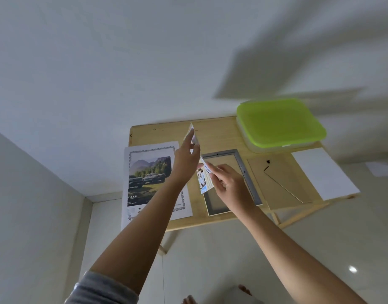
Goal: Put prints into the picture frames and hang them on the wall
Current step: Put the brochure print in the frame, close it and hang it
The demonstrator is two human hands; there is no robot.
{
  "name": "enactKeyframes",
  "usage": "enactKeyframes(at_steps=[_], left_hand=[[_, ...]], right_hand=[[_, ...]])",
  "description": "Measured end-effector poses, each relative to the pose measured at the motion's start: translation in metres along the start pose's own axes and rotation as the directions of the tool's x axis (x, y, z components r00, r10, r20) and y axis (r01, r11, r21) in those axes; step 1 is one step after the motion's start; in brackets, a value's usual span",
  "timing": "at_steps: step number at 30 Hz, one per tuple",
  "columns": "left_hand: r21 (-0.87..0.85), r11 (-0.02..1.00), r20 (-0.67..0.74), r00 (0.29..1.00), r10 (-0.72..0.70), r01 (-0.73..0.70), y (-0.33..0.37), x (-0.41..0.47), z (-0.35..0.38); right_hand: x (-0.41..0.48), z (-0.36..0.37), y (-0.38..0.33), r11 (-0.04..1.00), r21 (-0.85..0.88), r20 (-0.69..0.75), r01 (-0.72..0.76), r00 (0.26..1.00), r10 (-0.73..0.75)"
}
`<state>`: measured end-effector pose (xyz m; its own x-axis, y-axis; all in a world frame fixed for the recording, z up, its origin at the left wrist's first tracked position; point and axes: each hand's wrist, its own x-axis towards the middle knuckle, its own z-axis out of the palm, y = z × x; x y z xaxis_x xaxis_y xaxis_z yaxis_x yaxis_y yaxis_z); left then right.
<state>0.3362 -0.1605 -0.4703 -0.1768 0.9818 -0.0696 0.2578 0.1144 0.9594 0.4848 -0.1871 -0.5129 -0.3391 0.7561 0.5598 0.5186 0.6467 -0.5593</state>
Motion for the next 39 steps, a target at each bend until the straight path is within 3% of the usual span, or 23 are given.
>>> enactKeyframes(at_steps=[4, 6, 10, 12, 14, 16, 18, 20, 22, 25, 27, 31, 34, 39], left_hand=[[0.024, 0.998, 0.005, 0.998, 0.055, -0.055, 0.0, 0.002, 0.006], [-0.021, 0.998, 0.003, 0.998, 0.065, -0.065, -0.001, 0.005, 0.008], [-0.185, 0.981, -0.006, 0.999, 0.05, -0.05, -0.006, 0.004, 0.01], [-0.271, 0.962, -0.011, 1.0, 0.002, -0.005, -0.009, 0.003, 0.014], [-0.332, 0.942, -0.01, 0.999, -0.046, 0.04, -0.015, 0.001, 0.018], [-0.39, 0.917, -0.004, 0.996, -0.094, 0.085, -0.022, -0.001, 0.025], [-0.442, 0.888, -0.003, 0.989, -0.145, 0.129, -0.029, -0.004, 0.034], [-0.47, 0.865, -0.008, 0.979, -0.205, 0.177, -0.037, -0.005, 0.045], [-0.447, 0.865, -0.026, 0.963, -0.268, 0.228, -0.046, -0.007, 0.056], [-0.342, 0.9, -0.06, 0.949, -0.309, 0.271, -0.059, -0.014, 0.075], [-0.219, 0.928, -0.082, 0.942, -0.327, 0.303, -0.071, -0.02, 0.086], [0.027, 0.939, -0.116, 0.934, -0.337, 0.342, -0.093, -0.031, 0.102], [0.09, 0.921, -0.221, 0.909, -0.353, 0.38, -0.095, -0.034, 0.109], [0.167, 0.932, -0.306, 0.916, -0.26, 0.321, -0.092, -0.034, 0.112]], right_hand=[[-0.004, -0.008, 0.004, 0.988, 0.135, 0.131, 0.071, 0.987, -0.089], [-0.002, -0.013, 0.01, 0.978, 0.209, 0.162, 0.027, 0.985, -0.061], [0.006, -0.019, 0.035, 0.951, 0.241, 0.053, -0.192, 0.981, 0.185], [0.012, -0.024, 0.051, 0.892, 0.252, 0.03, -0.375, 0.924, 0.381], [0.016, -0.025, 0.07, 0.773, 0.274, 0.082, -0.572, 0.815, 0.573], [0.019, -0.026, 0.086, 0.585, 0.359, 0.229, -0.728, 0.676, 0.701], [0.021, -0.029, 0.097, 0.324, 0.474, 0.419, -0.819, 0.533, 0.735], [0.02, -0.034, 0.103, 0.205, 0.496, 0.514, -0.844, 0.476, 0.713], [0.017, -0.037, 0.114, 0.247, 0.441, 0.505, -0.863, 0.465, 0.727], [0.008, -0.043, 0.131, 0.454, 0.193, 0.43, -0.87, 0.491, 0.758], [-0.003, -0.045, 0.141, 0.574, 0.037, 0.431, -0.818, 0.531, 0.729], [-0.021, -0.046, 0.152, 0.721, -0.103, 0.442, -0.685, 0.618, 0.65], [-0.026, -0.046, 0.158, 0.765, -0.144, 0.422, -0.627, 0.661, 0.621], [-0.024, -0.044, 0.156, 0.8, -0.155, 0.406, -0.58, 0.701, 0.587]])
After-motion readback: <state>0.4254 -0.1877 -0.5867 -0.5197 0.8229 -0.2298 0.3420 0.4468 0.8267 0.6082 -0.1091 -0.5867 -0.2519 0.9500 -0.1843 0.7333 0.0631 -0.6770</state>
